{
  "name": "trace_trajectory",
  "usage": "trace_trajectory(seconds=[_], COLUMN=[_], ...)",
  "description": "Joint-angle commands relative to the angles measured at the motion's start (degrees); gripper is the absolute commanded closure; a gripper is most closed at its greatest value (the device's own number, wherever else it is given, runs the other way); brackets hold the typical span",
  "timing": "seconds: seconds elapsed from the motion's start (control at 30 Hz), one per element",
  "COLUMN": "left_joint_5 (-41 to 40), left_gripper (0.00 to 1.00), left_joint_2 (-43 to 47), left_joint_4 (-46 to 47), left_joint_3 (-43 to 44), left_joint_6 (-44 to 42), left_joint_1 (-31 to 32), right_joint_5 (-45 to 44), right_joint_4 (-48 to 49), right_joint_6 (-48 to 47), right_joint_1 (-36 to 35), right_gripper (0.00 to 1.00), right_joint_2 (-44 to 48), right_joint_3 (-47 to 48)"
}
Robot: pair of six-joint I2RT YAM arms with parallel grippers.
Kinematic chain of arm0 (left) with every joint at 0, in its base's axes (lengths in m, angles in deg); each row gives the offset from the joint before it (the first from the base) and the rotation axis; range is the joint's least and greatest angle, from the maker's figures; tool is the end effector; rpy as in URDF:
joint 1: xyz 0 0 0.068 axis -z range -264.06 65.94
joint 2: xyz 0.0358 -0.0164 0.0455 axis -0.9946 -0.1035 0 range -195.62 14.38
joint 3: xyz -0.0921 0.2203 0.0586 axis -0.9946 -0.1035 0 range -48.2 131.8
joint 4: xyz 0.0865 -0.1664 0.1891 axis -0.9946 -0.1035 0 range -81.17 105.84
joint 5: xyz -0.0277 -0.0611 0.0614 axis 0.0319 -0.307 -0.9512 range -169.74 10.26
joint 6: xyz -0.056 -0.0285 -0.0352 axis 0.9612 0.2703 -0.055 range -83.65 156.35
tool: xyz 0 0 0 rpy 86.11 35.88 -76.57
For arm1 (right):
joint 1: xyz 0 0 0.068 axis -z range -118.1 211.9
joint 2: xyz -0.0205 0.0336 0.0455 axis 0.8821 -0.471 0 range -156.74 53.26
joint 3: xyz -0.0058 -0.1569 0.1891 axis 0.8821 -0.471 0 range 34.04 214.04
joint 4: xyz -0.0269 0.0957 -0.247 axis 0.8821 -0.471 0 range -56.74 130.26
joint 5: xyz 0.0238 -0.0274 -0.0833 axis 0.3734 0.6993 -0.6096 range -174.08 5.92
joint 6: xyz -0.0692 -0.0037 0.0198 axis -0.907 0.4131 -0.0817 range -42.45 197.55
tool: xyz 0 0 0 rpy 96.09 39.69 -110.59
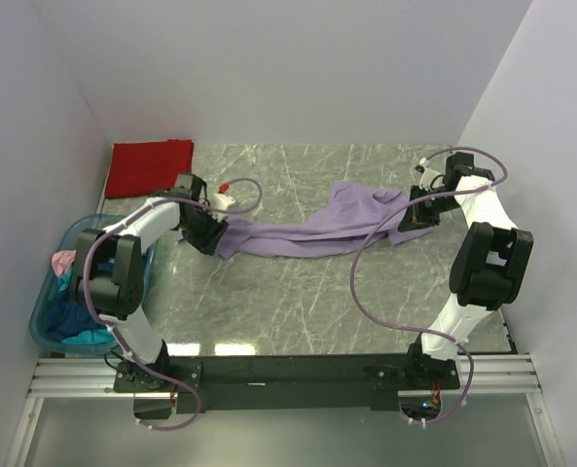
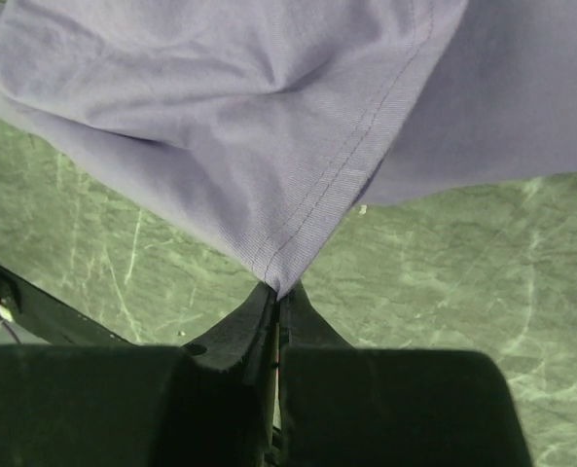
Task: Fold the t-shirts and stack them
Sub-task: Flatten the tshirt out
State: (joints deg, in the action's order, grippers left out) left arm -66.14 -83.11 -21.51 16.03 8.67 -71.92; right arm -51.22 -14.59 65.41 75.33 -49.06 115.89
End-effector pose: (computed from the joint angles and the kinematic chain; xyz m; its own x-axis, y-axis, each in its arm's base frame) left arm 0.3263 -0.0845 0.1361 -0.6863 0.6094 -0.3969 0.6769 0.7348 -0.0422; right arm 0.3548 -0.0515 0.1928 -0.9327 0.0411 -0.3583 -0.1380 0.8772 0.4599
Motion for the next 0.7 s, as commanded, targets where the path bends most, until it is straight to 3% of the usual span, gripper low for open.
trace_trajectory(seconds=[0.0, 0.13, 0.43, 0.67], left_joint_5=[-0.78, -2.87, -6.66, -7.54], left_gripper=[0.46, 0.41, 0.37, 0.41], left_joint_2=[-0.85, -1.47, -9.47, -13.68], left_joint_4=[-2.99, -6.07, -6.08, -3.79], left_joint_3=[6.34, 9.16, 12.94, 16.37], left_joint_6=[-2.10, -5.62, -7.65, -7.12], left_joint_1=[-4.66, -8.53, -10.38, -10.38], right_joint_5=[-2.27, -4.29, -3.95, -3.60], right_joint_4=[0.09, 0.36, -1.05, -1.66], right_joint_6=[-1.57, -1.83, -1.66, -1.57], right_joint_1=[0.63, 1.07, 1.33, 1.33], right_gripper=[1.00, 1.00, 1.00, 1.00], right_joint_2=[3.88, 3.36, 1.42, 0.55], right_joint_3=[2.09, 3.06, 6.13, 6.93])
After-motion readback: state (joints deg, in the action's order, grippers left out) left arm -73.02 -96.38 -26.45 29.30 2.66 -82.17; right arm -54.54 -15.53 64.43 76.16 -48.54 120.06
